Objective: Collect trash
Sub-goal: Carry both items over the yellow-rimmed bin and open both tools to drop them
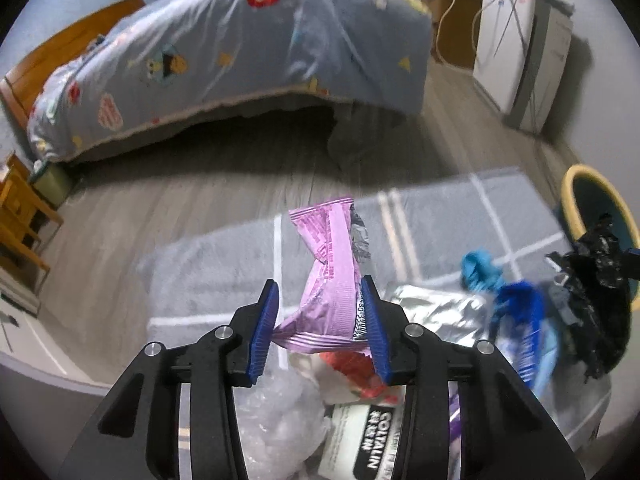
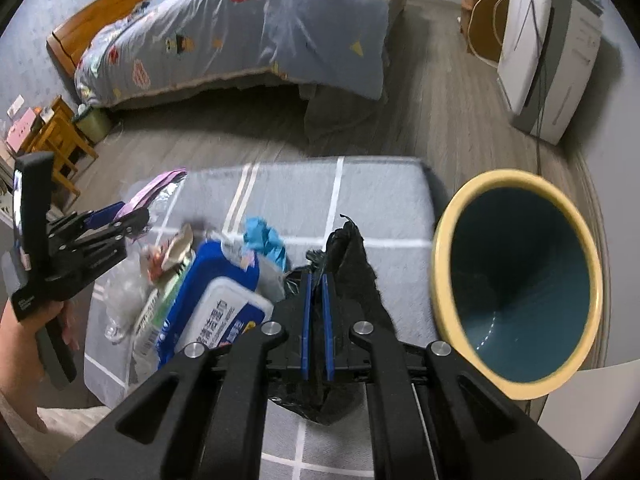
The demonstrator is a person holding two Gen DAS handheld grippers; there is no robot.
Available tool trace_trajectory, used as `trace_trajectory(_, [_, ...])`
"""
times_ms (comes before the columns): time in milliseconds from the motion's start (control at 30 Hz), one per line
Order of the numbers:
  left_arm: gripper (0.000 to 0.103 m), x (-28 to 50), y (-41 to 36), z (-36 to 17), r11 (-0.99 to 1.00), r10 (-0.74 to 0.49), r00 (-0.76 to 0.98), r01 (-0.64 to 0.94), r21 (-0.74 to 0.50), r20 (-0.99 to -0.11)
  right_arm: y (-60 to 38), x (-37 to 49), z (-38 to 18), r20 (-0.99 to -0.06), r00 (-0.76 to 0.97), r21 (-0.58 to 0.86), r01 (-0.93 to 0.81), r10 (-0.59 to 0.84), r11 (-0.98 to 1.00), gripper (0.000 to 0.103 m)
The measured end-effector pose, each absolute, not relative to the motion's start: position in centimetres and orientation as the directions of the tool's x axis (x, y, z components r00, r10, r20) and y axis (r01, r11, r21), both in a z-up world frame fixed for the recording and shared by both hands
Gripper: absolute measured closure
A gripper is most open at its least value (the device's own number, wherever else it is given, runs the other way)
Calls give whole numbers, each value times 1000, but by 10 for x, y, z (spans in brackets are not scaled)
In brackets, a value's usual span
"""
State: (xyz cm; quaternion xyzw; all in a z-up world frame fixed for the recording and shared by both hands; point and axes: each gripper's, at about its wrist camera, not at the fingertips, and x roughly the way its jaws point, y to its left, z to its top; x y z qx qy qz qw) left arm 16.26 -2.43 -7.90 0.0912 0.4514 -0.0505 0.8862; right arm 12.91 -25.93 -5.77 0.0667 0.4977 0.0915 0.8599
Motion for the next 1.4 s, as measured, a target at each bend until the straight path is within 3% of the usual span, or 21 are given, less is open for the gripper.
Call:
trace_trajectory(200, [60,152,-59,-37,971,-85,661,224,87,-745,-288,129,-42,-814,541,218,-56,213,974,103])
trace_trajectory(500, [60,141,-112,-11,946,-182,684,318,65,-706,-304,132,-61,-811,516,287,-58,275,956,102])
trace_trajectory(567, [60,142,-113,-11,944,-183,685,322,68,-705,-290,135,-74,-834,474,272,-93,283,958,89])
trace_trajectory(633, [60,142,-113,-12,944,-174,686,321,79,-707,-277,137,-82,-844,447,270,-124,297,955,51])
trace_trajectory(667, [60,143,-111,-13,944,-172,685,320,80,-708,-268,137,-84,-844,440,266,-151,306,952,43])
trace_trajectory(733, [60,145,-107,-16,945,-167,679,316,79,-715,-252,138,-89,-856,427,222,-205,292,953,43])
trace_trajectory(900, [60,146,-97,-20,950,-161,671,304,70,-724,-223,149,-116,-915,355,109,-245,194,963,43])
trace_trajectory(933, [60,145,-95,-19,951,-163,672,303,68,-722,-223,151,-120,-920,350,95,-240,177,966,49])
trace_trajectory(967, [60,145,-94,-18,950,-165,674,304,67,-720,-224,153,-124,-926,337,96,-229,171,969,68])
trace_trajectory(1033, [60,143,-91,-16,951,-172,677,303,59,-716,-229,157,-127,-929,318,131,-190,187,973,92])
trace_trajectory(1133, [60,144,-89,-11,954,-185,680,299,38,-709,-242,157,-117,-916,340,177,-141,215,974,98])
trace_trajectory(1400, [60,142,-107,-1,944,-228,687,330,17,-690,-283,152,-75,-860,449,240,-67,244,968,98])
